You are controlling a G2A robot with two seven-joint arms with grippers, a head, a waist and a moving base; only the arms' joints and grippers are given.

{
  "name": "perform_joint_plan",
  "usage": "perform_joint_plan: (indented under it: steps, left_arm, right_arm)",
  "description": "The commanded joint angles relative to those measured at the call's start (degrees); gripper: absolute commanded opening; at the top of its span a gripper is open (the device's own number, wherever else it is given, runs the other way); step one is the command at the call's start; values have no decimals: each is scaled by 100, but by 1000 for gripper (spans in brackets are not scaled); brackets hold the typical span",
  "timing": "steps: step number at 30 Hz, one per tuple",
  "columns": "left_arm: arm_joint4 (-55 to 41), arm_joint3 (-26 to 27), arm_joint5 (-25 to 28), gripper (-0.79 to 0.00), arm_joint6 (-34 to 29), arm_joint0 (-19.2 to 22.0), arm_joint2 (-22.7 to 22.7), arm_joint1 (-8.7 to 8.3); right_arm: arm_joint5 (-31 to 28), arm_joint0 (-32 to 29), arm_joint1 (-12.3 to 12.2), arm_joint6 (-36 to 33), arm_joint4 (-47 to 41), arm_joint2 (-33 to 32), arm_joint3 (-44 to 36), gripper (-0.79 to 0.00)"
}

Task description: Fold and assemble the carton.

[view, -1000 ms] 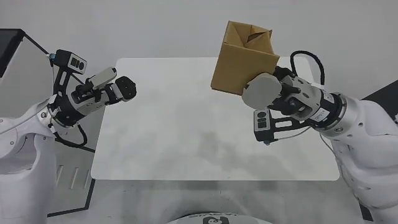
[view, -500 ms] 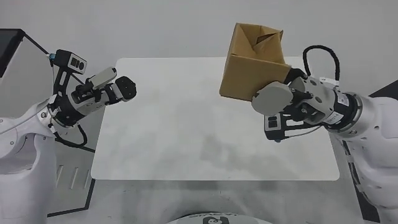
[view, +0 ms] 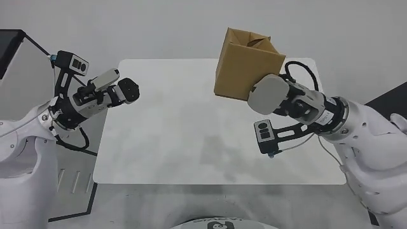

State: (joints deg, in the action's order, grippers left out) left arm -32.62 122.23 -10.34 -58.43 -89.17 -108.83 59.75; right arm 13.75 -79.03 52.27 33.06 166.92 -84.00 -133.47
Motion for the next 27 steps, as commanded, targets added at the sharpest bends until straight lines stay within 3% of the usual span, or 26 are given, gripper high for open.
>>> perform_joint_plan:
  steps: [1,5,16,24,27]
  left_arm:
    - [0,0,0,0,0,0,0,0]
    - [0,0,0,0,0,0,0,0]
    - [0,0,0,0,0,0,0,0]
    - [0,0,0,0,0,0,0,0]
    - [0,0,0,0,0,0,0,0]
  right_arm:
    - [8,-3,-1,1,9,-4,-1,-785]
    - [8,-3,-1,1,9,-4,-1,-785]
    - [-384,-21,81,-200,-968,378,79,-785]
    - [-802,-33,169,-339,-2281,797,271,-785]
    - [-802,-33,169,-339,-2281,797,271,-785]
